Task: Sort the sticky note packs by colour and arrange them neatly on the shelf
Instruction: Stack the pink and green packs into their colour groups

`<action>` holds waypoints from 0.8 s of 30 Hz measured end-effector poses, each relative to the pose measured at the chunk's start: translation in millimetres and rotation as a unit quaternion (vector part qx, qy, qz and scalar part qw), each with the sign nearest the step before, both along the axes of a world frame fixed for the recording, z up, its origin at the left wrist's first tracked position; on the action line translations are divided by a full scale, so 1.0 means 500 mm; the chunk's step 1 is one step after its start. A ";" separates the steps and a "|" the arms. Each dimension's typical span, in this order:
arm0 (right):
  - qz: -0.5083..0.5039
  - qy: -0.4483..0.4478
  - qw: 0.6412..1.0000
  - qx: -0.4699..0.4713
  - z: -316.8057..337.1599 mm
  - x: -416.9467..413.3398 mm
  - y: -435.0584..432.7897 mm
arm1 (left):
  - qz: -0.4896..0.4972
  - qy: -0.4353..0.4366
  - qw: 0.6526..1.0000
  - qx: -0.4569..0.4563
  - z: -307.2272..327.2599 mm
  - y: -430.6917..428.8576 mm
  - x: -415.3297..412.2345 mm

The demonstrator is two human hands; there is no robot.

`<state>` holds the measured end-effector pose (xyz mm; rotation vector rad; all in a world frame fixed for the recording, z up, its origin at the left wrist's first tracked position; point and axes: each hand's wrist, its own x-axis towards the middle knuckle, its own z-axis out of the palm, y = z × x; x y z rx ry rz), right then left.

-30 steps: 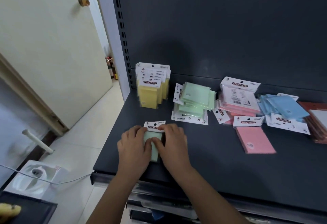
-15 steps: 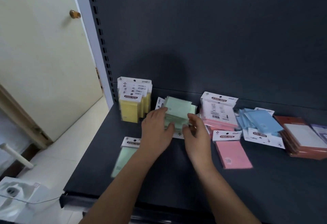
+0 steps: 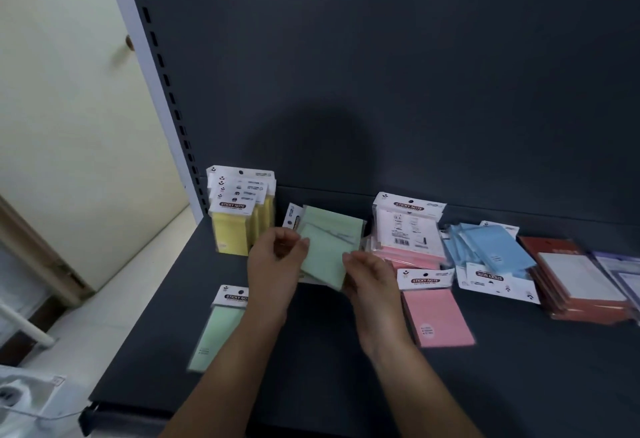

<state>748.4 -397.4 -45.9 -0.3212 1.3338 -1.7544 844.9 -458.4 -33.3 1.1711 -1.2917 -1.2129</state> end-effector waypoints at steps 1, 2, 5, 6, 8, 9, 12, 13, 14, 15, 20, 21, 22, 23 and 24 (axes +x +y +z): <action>0.003 0.001 1.000 0.001 -0.006 0.001 0.004 | -0.014 0.029 0.999 0.034 0.000 0.010 0.010; 0.005 0.018 1.000 0.006 -0.013 0.000 0.008 | -0.039 0.038 0.997 0.060 0.000 0.021 0.021; 0.029 0.154 0.986 0.052 -0.035 -0.010 0.021 | -0.160 0.005 0.981 0.114 -0.006 0.046 0.055; 0.049 0.197 0.977 0.064 -0.039 -0.013 0.027 | -0.190 -0.010 0.973 0.128 -0.012 0.055 0.064; 0.099 0.265 0.956 0.076 -0.042 -0.015 0.037 | -0.196 -0.052 0.970 0.131 -0.032 0.068 0.075; 0.128 0.294 0.944 0.081 -0.042 -0.013 0.043 | -0.174 -0.089 0.974 0.117 -0.042 0.074 0.080; 0.208 0.356 0.905 0.103 -0.042 0.003 0.061 | -0.107 -0.225 0.968 0.014 -0.067 0.091 0.086; 0.229 0.372 0.893 0.114 -0.043 0.008 0.066 | -0.099 -0.267 0.958 -0.027 -0.074 0.094 0.086; 0.246 0.392 0.877 0.126 -0.046 0.013 0.070 | -0.096 -0.314 0.943 -0.057 -0.081 0.098 0.086; 0.255 0.421 0.860 0.138 -0.049 0.017 0.072 | -0.098 -0.364 0.923 -0.076 -0.087 0.102 0.086; 0.228 0.585 0.761 0.162 -0.054 0.036 0.070 | -0.099 -0.485 0.863 -0.107 -0.100 0.116 0.086; 0.221 0.597 0.753 0.165 -0.054 0.035 0.068 | -0.101 -0.487 0.860 -0.114 -0.099 0.115 0.085; 0.212 0.594 0.759 0.163 -0.054 0.031 0.065 | -0.104 -0.483 0.861 -0.123 -0.098 0.112 0.083; 0.196 0.573 0.780 0.157 -0.053 0.026 0.062 | -0.103 -0.468 0.867 -0.139 -0.097 0.106 0.080; 0.174 0.533 0.814 0.151 -0.051 0.019 0.057 | -0.100 -0.440 0.878 -0.156 -0.094 0.099 0.075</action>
